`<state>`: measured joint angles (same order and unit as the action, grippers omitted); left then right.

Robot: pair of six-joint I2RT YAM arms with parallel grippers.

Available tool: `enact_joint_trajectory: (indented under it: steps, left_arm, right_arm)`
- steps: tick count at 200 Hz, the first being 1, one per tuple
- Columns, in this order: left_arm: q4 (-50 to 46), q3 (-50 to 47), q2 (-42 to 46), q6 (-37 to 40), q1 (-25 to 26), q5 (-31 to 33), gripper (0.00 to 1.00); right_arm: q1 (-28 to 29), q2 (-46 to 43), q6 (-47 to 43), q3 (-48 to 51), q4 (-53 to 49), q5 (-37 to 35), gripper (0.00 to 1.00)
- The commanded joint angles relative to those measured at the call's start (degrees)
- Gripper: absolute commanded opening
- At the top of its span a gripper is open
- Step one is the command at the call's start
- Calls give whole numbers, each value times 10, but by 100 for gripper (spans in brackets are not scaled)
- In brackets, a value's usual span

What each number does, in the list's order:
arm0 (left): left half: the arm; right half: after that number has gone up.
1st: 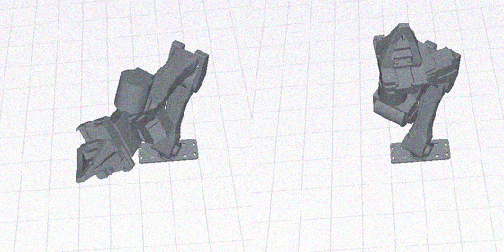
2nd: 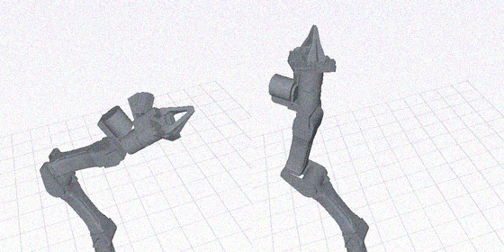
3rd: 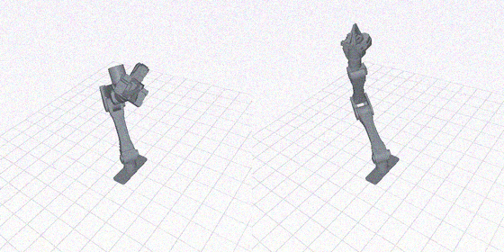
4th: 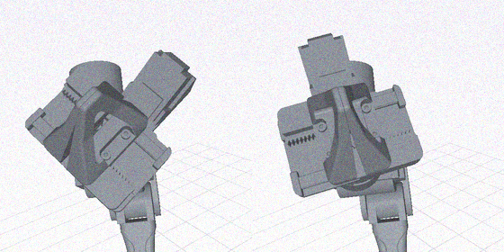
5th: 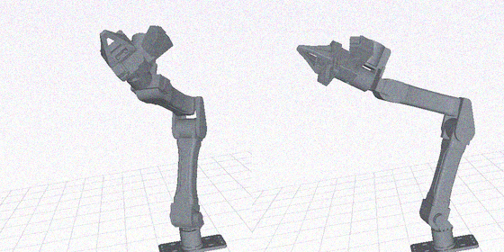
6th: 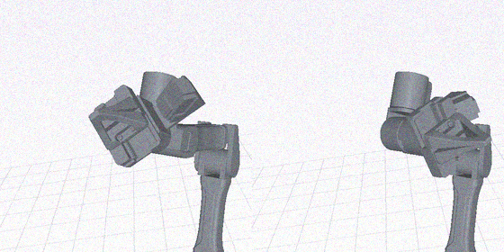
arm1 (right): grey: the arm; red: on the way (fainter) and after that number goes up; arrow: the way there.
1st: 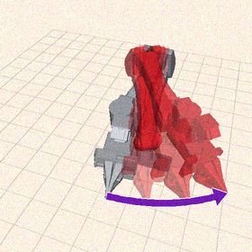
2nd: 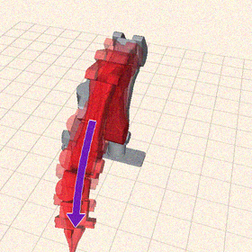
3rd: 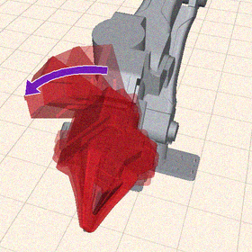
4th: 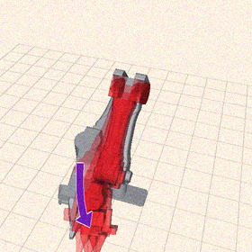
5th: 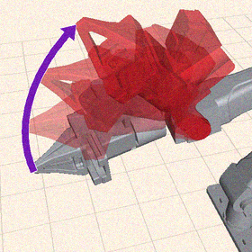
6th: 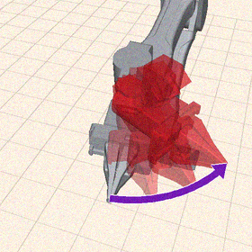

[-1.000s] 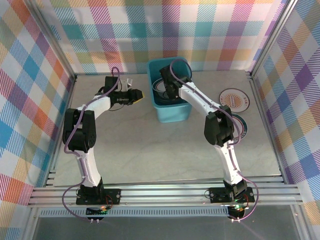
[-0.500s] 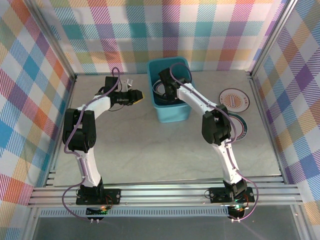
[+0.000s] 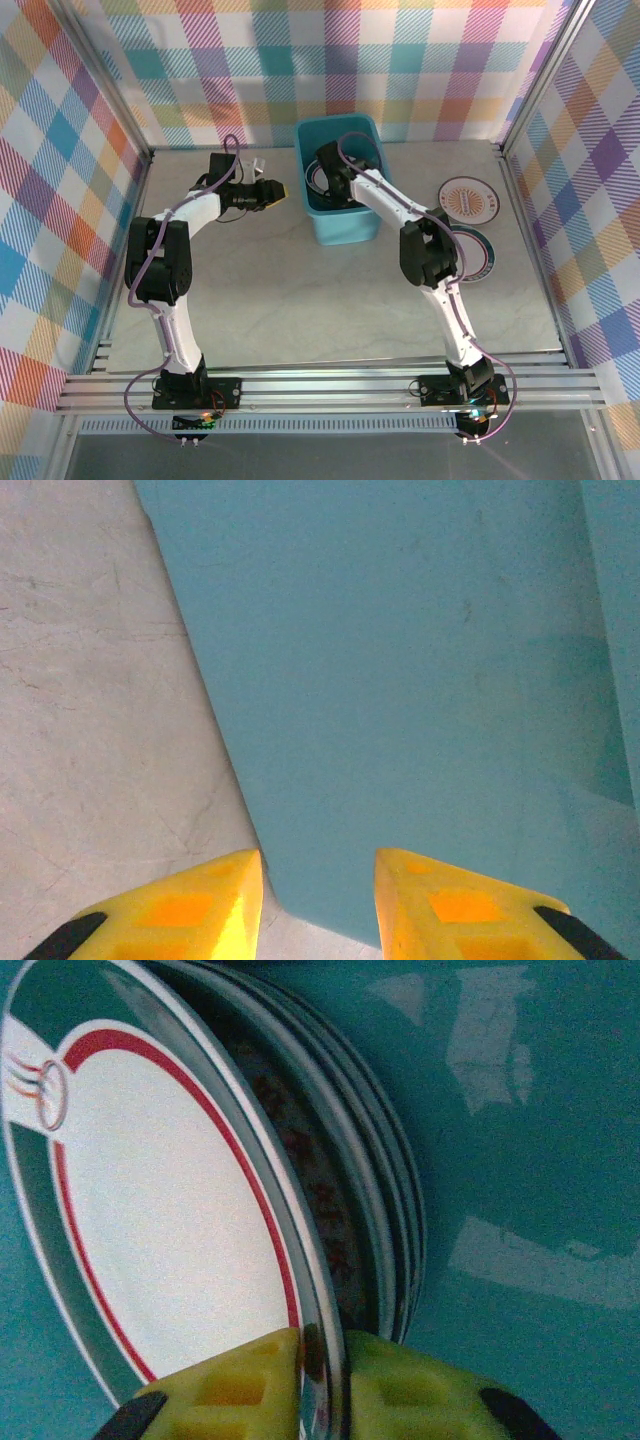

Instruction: Place the plates into the plastic bin on the countertop

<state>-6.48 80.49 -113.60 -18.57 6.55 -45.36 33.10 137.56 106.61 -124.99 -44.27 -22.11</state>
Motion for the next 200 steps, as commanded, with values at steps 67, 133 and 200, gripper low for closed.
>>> enact_joint_trajectory:
  steps: [67,133,200]
  left_arm:
    - [6,-10,14,7,-6,-1,35]
    - [58,17,-2,-21,-8,15,35]
    - [109,64,-26,-71,-8,83,37]
  right_arm:
    - [5,-5,-39,6,25,-10,61]
    - [5,-84,-243,28,101,-45,99]
    - [-1,-215,-596,92,216,-11,99]
